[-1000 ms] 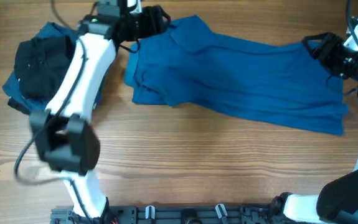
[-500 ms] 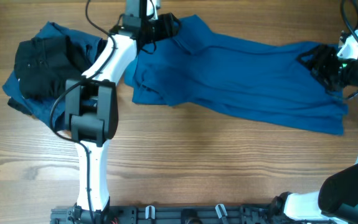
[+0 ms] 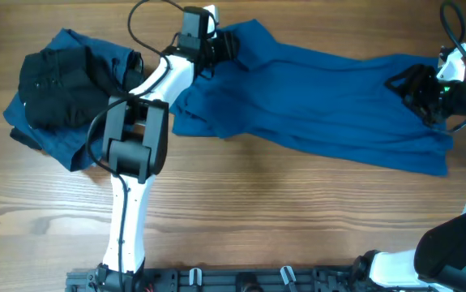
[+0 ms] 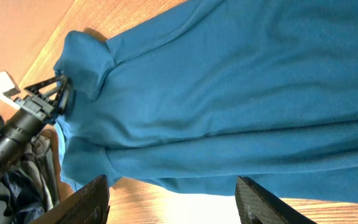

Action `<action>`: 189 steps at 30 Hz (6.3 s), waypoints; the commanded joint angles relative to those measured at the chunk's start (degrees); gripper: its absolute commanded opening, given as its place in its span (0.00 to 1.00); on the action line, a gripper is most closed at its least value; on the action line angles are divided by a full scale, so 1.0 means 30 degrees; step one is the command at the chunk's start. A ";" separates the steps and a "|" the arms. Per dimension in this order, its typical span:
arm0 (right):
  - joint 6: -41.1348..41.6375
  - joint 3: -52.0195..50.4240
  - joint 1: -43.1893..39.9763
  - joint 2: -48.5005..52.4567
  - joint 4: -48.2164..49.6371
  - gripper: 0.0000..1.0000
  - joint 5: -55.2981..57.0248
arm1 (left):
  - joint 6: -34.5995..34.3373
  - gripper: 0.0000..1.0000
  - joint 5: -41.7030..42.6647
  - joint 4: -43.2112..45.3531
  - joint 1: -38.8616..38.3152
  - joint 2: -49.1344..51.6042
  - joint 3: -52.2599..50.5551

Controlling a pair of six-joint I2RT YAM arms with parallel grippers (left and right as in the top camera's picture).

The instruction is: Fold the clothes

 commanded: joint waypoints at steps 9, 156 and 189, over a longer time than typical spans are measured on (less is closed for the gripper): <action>-0.0393 0.0430 0.0117 0.0270 -0.0073 0.64 0.0663 | 0.0729 0.04 -0.2113 0.0386 -0.0882 0.0401 0.0393; 0.3738 0.3949 -0.3322 0.8582 0.0044 0.04 1.3194 | 0.2382 0.07 -0.6193 -1.9926 -0.1552 -0.8451 0.0437; -0.5246 0.3351 -0.6324 0.8947 0.0525 0.88 0.4415 | 0.4328 0.93 0.0051 -1.9999 0.0867 -1.4367 0.0605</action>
